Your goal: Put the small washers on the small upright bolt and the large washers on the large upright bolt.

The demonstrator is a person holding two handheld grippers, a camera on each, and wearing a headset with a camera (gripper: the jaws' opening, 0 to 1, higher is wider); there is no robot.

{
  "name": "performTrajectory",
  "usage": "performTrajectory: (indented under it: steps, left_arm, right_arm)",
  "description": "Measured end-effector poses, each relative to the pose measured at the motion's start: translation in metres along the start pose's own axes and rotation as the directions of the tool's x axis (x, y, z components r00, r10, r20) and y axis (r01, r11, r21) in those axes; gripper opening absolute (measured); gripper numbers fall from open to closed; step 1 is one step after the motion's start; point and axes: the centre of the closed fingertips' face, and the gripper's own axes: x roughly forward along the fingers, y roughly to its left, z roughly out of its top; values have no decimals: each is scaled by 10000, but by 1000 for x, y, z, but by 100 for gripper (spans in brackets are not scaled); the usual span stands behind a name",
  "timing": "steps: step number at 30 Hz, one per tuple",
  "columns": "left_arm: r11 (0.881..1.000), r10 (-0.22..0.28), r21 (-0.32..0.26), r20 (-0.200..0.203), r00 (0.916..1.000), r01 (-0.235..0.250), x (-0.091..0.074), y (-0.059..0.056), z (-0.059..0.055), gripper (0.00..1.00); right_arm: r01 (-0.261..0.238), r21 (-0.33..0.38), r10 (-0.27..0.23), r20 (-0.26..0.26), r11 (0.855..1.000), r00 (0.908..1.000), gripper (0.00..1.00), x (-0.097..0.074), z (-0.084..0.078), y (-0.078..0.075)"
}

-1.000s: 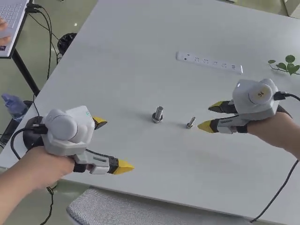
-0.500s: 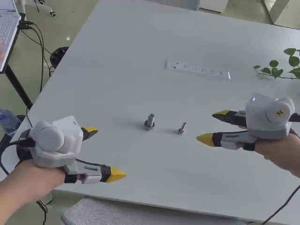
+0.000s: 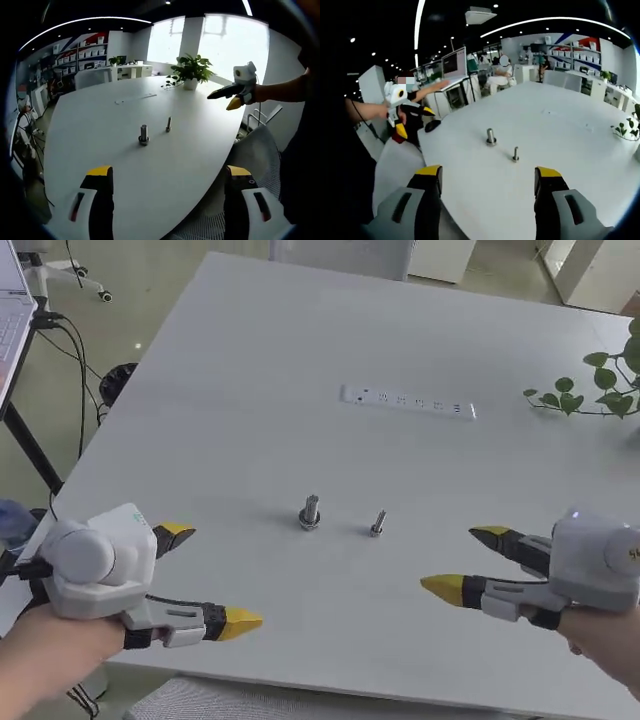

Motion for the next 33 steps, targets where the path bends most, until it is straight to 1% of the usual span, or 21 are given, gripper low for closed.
performTrajectory:
  steps: [1,2,5,7,10,12,14,15,16,17,19,21,23,28,31,33]
  left_arm:
    - [10000,-4,0,1,10000,4,0,0,0,92]
    - [9997,-38,-245,103,9999,41,0,-1,1,92]
    - [9976,92,-694,459,9989,-60,-3,2,6,92]
    - [9960,110,-890,754,9971,-43,-5,3,9,93]
    - [9951,206,-982,754,9969,-131,-7,5,7,93]
    - [9952,219,-966,668,9975,-154,-6,4,6,93]
    - [9921,121,-1251,797,9967,-20,-4,2,7,93]
    - [9906,130,-1370,867,9961,-10,-4,2,8,93]
    - [9908,156,-1354,882,9960,-35,-4,3,8,94]
    - [9926,167,-1213,790,9967,-70,-2,1,7,94]
    - [9934,77,-1143,743,9972,8,0,-3,7,95]
    - [9948,38,-1016,624,9980,26,2,-5,5,95]
    - [9953,-8,-963,552,9985,61,3,-6,3,94]
    - [9943,-30,-1067,504,9987,84,3,-7,1,94]
    - [9942,-21,-1070,418,9991,66,3,-7,-3,94]
    - [9938,-35,-1111,406,9992,80,4,-8,-4,93]
  right_arm:
    - [10,90,-10,-8,10000,10000,77,0,-4,-3]
    - [41,208,-41,-1,9998,10000,77,-2,-9,-4]
    - [93,403,-100,161,9991,9998,78,-4,-13,0]
    - [178,490,-189,214,9986,9996,80,-5,-18,2]
    - [277,522,-284,134,9983,9995,82,-6,-26,5]
    - [313,560,-317,76,9979,9995,82,-6,-31,5]
    - [444,389,-440,-100,9983,9990,81,-7,-36,5]
    - [454,417,-452,-63,9981,9990,82,-8,-36,5]
    - [465,463,-465,-15,9978,9989,82,-8,-35,5]
    - [517,516,-522,74,9973,9986,83,-9,-35,4]
    - [572,458,-576,88,9973,9983,85,-9,-36,3]
    - [575,482,-578,32,9972,9983,86,-9,-39,3]
    - [614,354,-610,-108,9975,9981,87,-9,-42,2]
    - [628,386,-621,-172,9973,9979,88,-10,-45,1]
    - [569,338,-556,-370,9978,9978,88,-8,-50,2]
    - [555,235,-545,-415,9982,9977,89,-8,-51,3]
